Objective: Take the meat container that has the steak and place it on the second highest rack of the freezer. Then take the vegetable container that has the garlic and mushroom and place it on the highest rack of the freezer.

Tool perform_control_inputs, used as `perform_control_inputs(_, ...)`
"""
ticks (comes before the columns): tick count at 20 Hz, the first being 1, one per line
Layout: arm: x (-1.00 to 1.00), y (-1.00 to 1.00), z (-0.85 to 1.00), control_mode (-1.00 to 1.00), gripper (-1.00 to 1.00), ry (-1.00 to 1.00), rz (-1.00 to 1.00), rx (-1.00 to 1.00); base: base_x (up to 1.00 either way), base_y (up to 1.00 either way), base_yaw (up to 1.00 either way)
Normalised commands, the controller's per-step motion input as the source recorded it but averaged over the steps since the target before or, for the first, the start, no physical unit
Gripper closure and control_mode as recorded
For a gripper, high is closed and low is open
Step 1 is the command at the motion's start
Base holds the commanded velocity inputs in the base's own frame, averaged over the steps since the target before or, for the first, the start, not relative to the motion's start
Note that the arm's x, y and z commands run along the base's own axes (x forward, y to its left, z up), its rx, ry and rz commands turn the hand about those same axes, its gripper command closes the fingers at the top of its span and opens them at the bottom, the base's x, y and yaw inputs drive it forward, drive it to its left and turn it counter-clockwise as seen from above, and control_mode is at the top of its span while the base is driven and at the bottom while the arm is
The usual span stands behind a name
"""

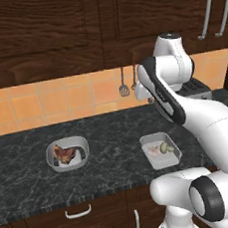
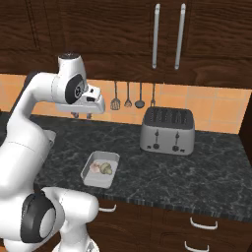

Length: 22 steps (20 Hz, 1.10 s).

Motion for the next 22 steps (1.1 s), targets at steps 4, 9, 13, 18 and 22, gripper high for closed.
perform_control_inputs(4, -0.24, -0.02, -0.26, -1.0, -1.0, 0.04, -0.01, -0.02, 0.0, 0.0, 0.0)
perform_control_inputs(9, -0.11, -0.04, -0.97, -1.0, -1.0, 0.27, 0.09, -0.21, 0.0, 0.0, 0.0)
perform_control_inputs(13, -0.04, -0.07, -1.0, -1.0, -1.0, 0.35, 0.16, -0.14, 0.0, 0.0, 0.0)
perform_control_inputs(18, -0.24, -0.09, -1.0, -1.0, -1.0, 0.19, 0.11, 0.06, 0.0, 0.0, 0.0)
perform_control_inputs(22, -0.12, 0.0, -0.89, -1.0, -1.0, 0.02, 0.17, 0.03, 0.0, 0.0, 0.0)
